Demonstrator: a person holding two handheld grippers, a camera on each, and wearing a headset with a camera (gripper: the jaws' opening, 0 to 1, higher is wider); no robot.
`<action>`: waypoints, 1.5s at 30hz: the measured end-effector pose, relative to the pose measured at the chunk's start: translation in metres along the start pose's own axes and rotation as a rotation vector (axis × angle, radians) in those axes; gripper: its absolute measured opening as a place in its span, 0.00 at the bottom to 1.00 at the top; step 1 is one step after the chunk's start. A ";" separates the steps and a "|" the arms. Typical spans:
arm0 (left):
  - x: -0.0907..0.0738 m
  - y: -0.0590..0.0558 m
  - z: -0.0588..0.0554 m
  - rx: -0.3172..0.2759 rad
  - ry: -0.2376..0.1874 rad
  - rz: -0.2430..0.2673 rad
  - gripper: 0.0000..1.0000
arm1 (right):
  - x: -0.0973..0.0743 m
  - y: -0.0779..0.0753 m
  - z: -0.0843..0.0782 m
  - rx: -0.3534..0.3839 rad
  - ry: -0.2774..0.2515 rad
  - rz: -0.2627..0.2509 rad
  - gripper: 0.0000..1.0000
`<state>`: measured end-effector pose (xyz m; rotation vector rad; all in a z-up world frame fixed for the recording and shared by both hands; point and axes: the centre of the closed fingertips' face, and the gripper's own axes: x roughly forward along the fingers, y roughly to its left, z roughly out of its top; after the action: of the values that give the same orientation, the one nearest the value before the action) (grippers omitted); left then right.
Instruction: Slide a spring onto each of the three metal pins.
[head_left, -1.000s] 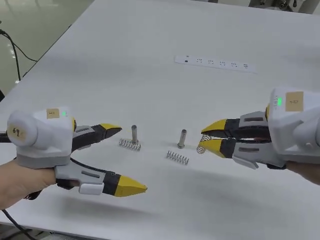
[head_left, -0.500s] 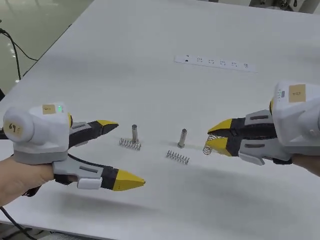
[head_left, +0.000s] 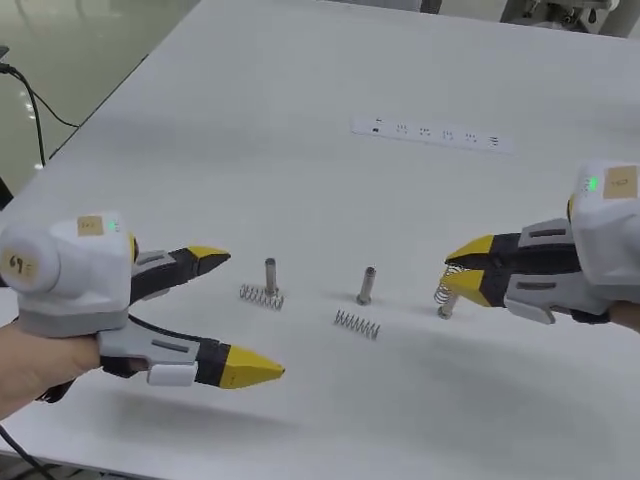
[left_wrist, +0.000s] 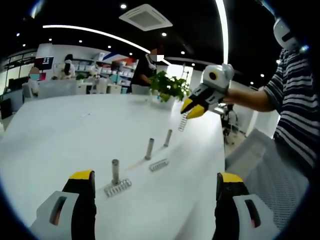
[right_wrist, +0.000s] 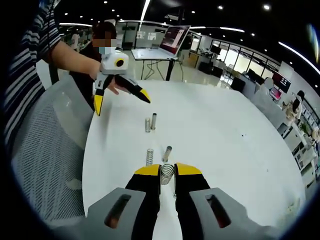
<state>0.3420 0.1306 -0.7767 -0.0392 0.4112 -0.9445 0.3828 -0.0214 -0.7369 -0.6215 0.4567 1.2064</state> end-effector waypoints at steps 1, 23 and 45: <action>0.000 0.000 0.000 0.000 0.000 0.000 0.98 | -0.001 -0.002 -0.001 0.002 0.000 -0.005 0.07; -0.002 0.000 0.002 -0.014 -0.008 0.010 0.98 | -0.005 -0.039 -0.023 0.090 0.024 -0.088 0.07; -0.004 0.000 0.003 -0.047 -0.032 0.015 0.98 | 0.002 -0.038 -0.029 0.110 0.029 -0.091 0.07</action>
<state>0.3415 0.1335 -0.7729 -0.0933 0.4036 -0.9181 0.4198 -0.0478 -0.7520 -0.5604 0.5105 1.0798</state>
